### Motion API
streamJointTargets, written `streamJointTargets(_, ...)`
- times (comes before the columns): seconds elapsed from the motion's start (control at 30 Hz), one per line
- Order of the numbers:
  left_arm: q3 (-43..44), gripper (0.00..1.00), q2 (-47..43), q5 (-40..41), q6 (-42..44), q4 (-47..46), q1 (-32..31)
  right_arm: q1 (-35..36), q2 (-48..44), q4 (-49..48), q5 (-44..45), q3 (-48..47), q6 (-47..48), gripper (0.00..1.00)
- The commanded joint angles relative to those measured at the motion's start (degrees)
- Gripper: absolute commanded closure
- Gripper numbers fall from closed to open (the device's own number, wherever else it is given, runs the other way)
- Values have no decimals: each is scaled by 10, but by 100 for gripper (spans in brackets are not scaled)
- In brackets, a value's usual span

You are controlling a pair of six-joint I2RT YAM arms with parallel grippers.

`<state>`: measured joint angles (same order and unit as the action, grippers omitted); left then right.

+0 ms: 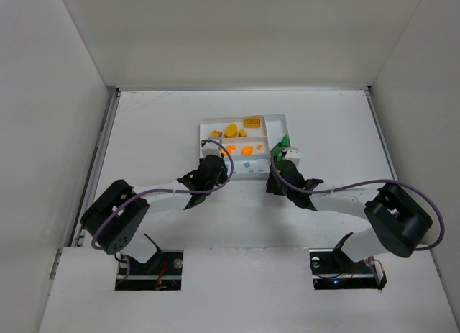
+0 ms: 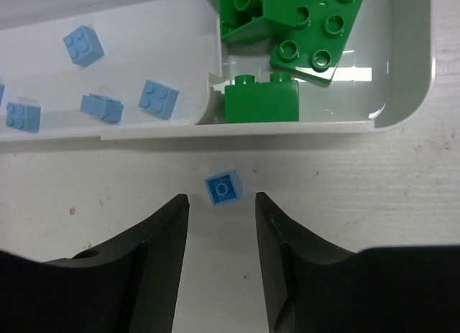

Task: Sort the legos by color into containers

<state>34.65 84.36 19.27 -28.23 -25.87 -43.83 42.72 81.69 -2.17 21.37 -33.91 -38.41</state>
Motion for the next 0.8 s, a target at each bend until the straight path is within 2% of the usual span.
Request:
streamJointTargets(0.0, 26, 87, 13, -5, -3, -20, 11, 7, 14, -12, 5, -30, 10, 53)
streamJointTargets(0.1, 32, 79, 25, -6, 0, -15, 10, 7, 22, -10, 8, -33, 7, 57)
streamJointTargets(0.27, 18, 58, -1, 5, 2, -15, 6, 7, 33, -6, 10, -35, 7, 63)
streamJointTargets(0.43, -17, 37, -64, 12, 1, -10, 13, 10, 12, -1, 20, -27, 2, 77)
streamJointTargets(0.47, -27, 28, -81, 12, 1, -5, 15, 14, -1, 2, 21, -23, -2, 78)
streamJointTargets(0.53, -42, 0, -107, 12, 1, 3, 19, 23, -24, 15, 21, -21, -2, 78)
streamJointTargets(0.77, -95, 0, -190, 18, -42, 34, 51, 46, -104, 52, 17, -61, 13, 78)
